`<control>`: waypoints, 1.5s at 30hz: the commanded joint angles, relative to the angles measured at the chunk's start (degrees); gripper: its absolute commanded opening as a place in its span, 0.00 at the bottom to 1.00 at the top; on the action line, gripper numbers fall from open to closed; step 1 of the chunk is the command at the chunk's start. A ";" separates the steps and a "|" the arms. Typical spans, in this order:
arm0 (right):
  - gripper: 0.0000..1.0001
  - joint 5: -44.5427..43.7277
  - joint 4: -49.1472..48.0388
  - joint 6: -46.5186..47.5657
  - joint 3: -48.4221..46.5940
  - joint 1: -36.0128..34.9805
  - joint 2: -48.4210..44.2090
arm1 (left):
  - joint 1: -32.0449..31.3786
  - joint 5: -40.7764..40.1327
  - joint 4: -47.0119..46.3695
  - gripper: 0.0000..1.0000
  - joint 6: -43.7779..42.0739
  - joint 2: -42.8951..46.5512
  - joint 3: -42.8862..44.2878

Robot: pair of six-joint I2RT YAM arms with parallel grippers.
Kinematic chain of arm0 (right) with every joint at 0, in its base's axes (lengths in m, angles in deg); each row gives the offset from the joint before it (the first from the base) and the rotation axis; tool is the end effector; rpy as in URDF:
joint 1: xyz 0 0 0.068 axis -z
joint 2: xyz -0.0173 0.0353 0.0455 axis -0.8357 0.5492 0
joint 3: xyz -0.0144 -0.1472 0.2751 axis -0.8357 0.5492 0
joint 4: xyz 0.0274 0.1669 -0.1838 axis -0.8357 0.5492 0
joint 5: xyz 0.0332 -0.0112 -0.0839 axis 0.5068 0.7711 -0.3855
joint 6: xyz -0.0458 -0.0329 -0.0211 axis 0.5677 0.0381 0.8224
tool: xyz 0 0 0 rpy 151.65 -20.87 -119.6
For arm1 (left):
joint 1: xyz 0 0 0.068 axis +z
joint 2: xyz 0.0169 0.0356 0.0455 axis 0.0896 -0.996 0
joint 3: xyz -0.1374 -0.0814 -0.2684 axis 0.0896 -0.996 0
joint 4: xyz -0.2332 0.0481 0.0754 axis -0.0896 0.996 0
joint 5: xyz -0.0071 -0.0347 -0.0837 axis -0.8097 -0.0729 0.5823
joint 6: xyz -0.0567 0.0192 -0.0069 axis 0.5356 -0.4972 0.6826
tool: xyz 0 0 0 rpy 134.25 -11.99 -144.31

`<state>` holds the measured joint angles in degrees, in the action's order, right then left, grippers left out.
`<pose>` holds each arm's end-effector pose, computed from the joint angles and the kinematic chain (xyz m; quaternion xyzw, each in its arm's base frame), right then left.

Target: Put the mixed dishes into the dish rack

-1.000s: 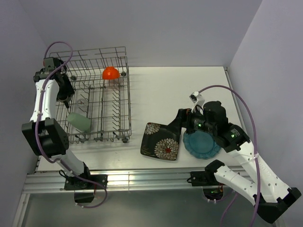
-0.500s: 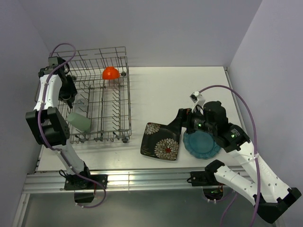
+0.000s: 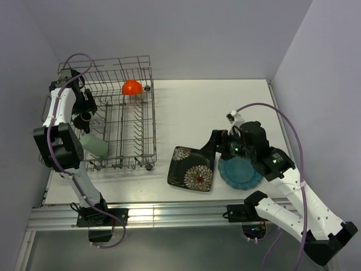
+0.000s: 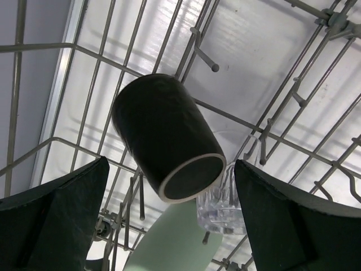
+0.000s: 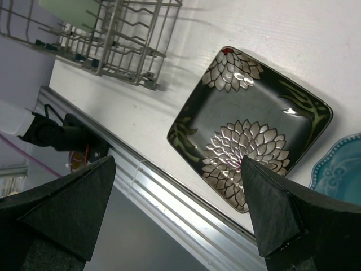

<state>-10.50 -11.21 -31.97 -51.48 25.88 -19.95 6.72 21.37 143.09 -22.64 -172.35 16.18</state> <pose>0.1032 0.0761 0.3570 -0.0920 0.8553 0.3512 0.3697 0.4054 0.0943 0.3152 -0.2359 0.9423 0.0946 0.2180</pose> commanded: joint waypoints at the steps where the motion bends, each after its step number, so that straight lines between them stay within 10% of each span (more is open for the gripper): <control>1: 1.00 -3.45 0.90 -2.15 1.16 0.22 0.05 | 0.79 -1.48 -3.38 0.99 0.57 6.07 -1.01; 9: 0.99 -2.14 1.09 -11.37 9.07 0.13 0.92 | 0.80 2.01 -11.02 0.99 4.52 31.02 -6.01; 21: 0.93 -1.35 -6.29 -23.86 23.13 -1.71 1.01 | -0.95 48.07 -19.21 0.95 14.89 57.14 -28.23; 45: 0.72 -8.99 -20.97 -34.67 34.46 -6.55 7.70 | -24.06 47.48 -22.46 0.86 22.54 71.03 -46.97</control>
<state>-16.36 -28.45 -63.48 -19.28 19.80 -10.42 -15.43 70.11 122.66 -1.42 -102.32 -29.68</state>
